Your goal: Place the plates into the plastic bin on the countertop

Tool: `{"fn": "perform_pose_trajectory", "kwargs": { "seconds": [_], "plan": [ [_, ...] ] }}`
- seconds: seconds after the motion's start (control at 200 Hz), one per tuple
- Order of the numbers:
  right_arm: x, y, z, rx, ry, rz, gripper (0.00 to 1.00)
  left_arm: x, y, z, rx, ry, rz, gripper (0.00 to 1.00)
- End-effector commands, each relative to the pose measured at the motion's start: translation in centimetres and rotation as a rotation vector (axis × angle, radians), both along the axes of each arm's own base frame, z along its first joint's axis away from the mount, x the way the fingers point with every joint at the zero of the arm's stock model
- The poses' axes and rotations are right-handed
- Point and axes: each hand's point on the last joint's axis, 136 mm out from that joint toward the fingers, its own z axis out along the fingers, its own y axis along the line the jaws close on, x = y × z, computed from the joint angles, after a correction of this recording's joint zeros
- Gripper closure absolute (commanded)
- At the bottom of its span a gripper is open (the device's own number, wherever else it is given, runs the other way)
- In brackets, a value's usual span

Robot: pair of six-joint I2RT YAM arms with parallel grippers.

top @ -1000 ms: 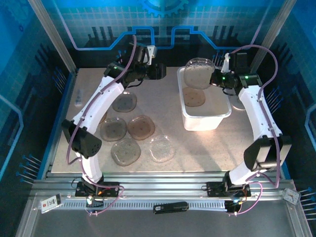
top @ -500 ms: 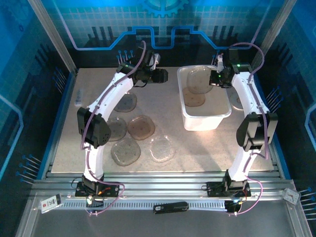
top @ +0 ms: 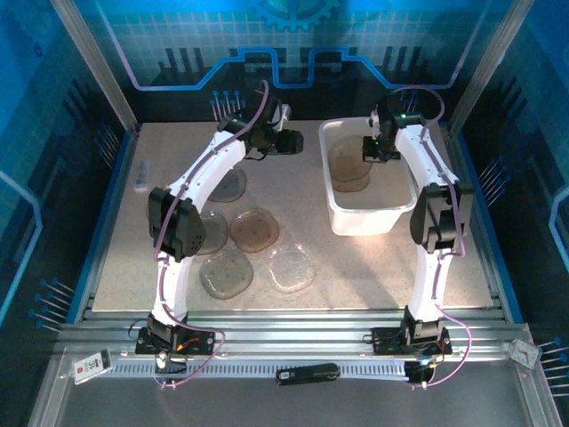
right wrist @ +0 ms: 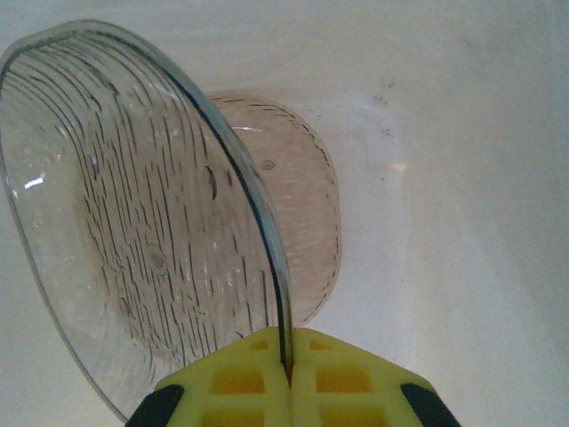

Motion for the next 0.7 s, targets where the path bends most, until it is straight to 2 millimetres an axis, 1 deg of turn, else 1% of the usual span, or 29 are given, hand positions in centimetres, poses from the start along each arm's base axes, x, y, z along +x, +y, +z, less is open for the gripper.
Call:
{"fn": "perform_pose_trajectory", "kwargs": {
  "seconds": [0.0, 0.13, 0.375, 0.415, 0.455, 0.46, 0.47, 0.49, 0.555, 0.695],
  "plan": [
    [0.6, 0.4, -0.6, -0.027, 0.021, 0.006, 1.00, 0.5, 0.1, 0.2, -0.011, -0.008, -0.023, 0.38],
    [1.2, 0.2, -2.1, -0.050, 0.057, 0.005, 1.00, 0.7, 0.0, -0.7, -0.008, 0.009, -0.022, 0.38],
    [1.9, -0.1, -4.1, -0.076, 0.094, 0.012, 1.00, 0.9, 0.1, -1.8, 0.001, 0.034, -0.019, 0.38],
    [2.0, 0.0, -4.2, -0.074, 0.095, 0.012, 1.00, 0.9, 0.1, -2.0, 0.003, 0.038, -0.019, 0.38],
    [2.1, 0.0, -3.9, -0.073, 0.085, 0.013, 1.00, 0.9, 0.1, -2.1, 0.005, 0.042, -0.020, 0.38],
    [2.2, 0.0, -4.5, -0.075, 0.098, 0.013, 1.00, 0.8, 0.1, -2.2, 0.006, 0.043, -0.020, 0.38],
    [2.1, 0.0, -5.0, -0.077, 0.108, 0.015, 0.99, 0.8, 0.1, -2.2, 0.006, 0.043, -0.020, 0.38],
    [2.2, 0.0, -5.3, -0.077, 0.114, 0.015, 0.98, 0.8, 0.1, -2.2, 0.007, 0.044, -0.019, 0.38],
    [2.3, 0.0, -5.8, -0.079, 0.122, 0.017, 0.96, 0.8, 0.1, -2.3, 0.009, 0.048, -0.019, 0.38],
    [2.5, 0.0, -6.7, -0.081, 0.136, 0.020, 0.87, 0.7, 0.2, -2.6, 0.016, 0.057, -0.015, 0.38]
  ]
}}
